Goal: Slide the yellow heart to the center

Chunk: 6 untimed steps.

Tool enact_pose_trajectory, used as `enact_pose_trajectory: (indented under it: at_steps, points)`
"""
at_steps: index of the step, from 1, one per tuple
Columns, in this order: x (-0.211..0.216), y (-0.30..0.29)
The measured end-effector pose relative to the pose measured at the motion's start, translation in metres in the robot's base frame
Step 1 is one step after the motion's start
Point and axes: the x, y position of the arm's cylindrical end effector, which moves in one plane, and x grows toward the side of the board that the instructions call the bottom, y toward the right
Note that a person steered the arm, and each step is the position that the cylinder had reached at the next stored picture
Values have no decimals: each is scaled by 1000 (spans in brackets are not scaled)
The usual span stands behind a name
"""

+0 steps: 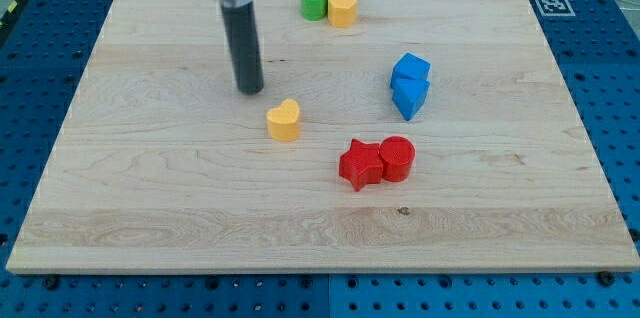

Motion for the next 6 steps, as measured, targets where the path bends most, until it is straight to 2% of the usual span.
enact_pose_trajectory:
  at_steps: [1,2,4,5,6]
  points:
    - [36,7]
    - [52,34]
    - [76,43]
    - [64,74]
    - [31,100]
